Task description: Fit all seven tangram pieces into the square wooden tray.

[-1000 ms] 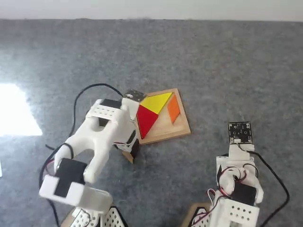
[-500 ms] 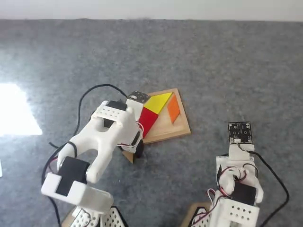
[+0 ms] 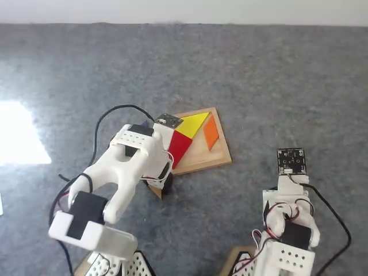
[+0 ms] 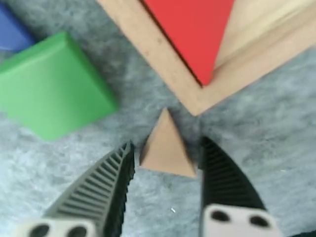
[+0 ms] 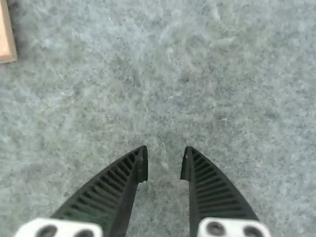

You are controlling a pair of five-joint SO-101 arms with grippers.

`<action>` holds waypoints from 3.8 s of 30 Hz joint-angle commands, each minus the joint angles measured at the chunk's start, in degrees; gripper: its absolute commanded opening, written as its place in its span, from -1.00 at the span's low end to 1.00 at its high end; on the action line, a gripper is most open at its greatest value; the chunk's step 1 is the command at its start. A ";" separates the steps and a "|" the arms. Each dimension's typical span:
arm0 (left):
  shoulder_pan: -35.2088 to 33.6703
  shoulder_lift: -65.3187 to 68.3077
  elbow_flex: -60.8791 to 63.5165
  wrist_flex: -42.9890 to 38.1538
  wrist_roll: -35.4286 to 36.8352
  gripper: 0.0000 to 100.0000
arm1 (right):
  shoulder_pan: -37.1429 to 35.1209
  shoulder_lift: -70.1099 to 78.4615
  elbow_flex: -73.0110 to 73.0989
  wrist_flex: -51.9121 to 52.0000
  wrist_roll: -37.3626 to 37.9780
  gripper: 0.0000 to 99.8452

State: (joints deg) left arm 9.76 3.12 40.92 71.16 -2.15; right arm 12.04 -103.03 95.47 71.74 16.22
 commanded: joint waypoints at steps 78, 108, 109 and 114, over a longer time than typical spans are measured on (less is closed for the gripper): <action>12.84 32.35 -60.09 9.58 28.48 -0.62 | -1.19 -0.48 0.97 -0.31 0.44 -0.73; 6.95 32.44 -66.95 9.76 19.08 -0.62 | -1.27 -0.48 0.97 -0.31 0.44 -0.73; 7.74 32.35 -66.51 11.16 17.85 -0.62 | -1.27 -0.48 0.97 -0.31 0.44 -0.73; 13.98 31.38 -66.24 17.93 13.19 -0.62 | -1.27 -0.48 0.97 -0.40 0.53 -0.73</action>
State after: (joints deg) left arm 19.25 36.44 -24.92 84.62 14.81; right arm 11.25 -103.03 95.47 71.74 16.22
